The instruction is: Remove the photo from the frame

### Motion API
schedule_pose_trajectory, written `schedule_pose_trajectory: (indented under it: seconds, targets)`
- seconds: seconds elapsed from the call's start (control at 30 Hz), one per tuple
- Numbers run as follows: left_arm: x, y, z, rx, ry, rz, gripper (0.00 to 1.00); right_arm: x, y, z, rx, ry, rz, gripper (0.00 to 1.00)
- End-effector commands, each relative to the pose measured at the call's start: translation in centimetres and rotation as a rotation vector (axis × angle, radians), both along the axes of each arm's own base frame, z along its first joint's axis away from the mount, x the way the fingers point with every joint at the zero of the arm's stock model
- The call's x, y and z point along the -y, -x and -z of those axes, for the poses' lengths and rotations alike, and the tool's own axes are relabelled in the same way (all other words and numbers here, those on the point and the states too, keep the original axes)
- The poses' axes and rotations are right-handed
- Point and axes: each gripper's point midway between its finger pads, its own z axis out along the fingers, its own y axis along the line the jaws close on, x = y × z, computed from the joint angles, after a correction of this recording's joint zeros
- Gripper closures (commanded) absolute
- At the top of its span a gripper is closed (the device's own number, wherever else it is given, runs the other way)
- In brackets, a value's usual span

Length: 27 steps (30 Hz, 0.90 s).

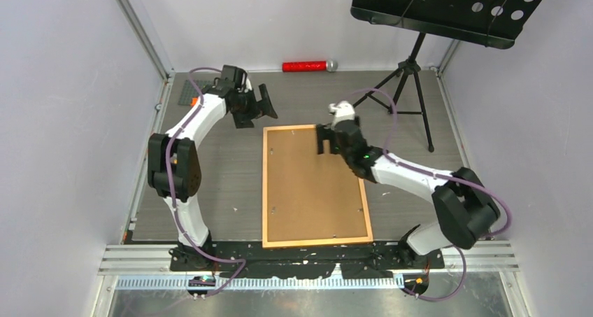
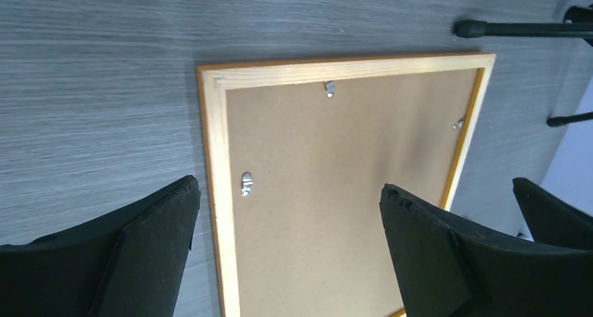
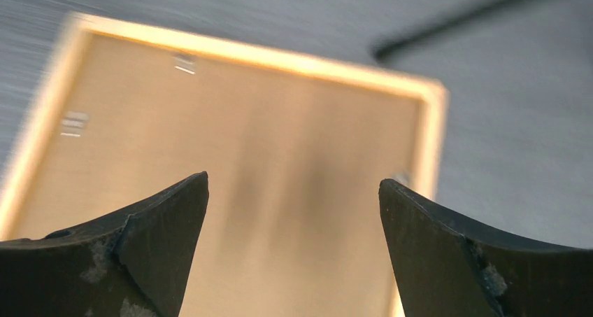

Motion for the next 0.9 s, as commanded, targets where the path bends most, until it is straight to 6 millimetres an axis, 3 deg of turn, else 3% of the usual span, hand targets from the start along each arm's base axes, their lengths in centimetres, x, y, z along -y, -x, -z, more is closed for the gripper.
schedule_pose_trajectory:
  seconds: [0.0, 0.13, 0.37, 0.57, 0.63, 0.77, 0.87]
  targets:
    - [-2.4, 0.0, 2.0, -0.054, -0.097, -0.011, 0.0, 7.2, 1.8, 3.9, -0.129, -0.116, 0.176, 0.04]
    - [-2.7, 0.7, 4.7, -0.139, -0.125, -0.002, 0.05, 10.4, 3.3, 6.2, -0.175, -0.068, 0.215, 0.01]
    - [-2.6, 2.7, 7.9, -0.243, -0.12, -0.008, 0.23, 9.8, 3.8, 10.0, -0.286, -0.035, 0.181, 0.14]
    - [-1.7, 4.2, 10.0, -0.304, -0.126, 0.001, 0.49, 8.7, 3.5, 12.7, -0.367, 0.01, 0.117, 0.42]
    - [-1.4, 4.8, 10.8, -0.324, -0.14, 0.005, 0.62, 8.2, 3.6, 13.0, -0.375, 0.002, 0.091, 0.56]
    - [-2.9, 5.5, 11.6, -0.324, -0.24, -0.032, 0.79, 7.8, 3.2, 12.7, -0.349, 0.017, 0.047, 0.77]
    - [-3.6, 6.7, 11.6, -0.31, -0.254, -0.05, 0.92, 7.6, 2.4, 11.8, -0.311, 0.052, 0.007, 0.86]
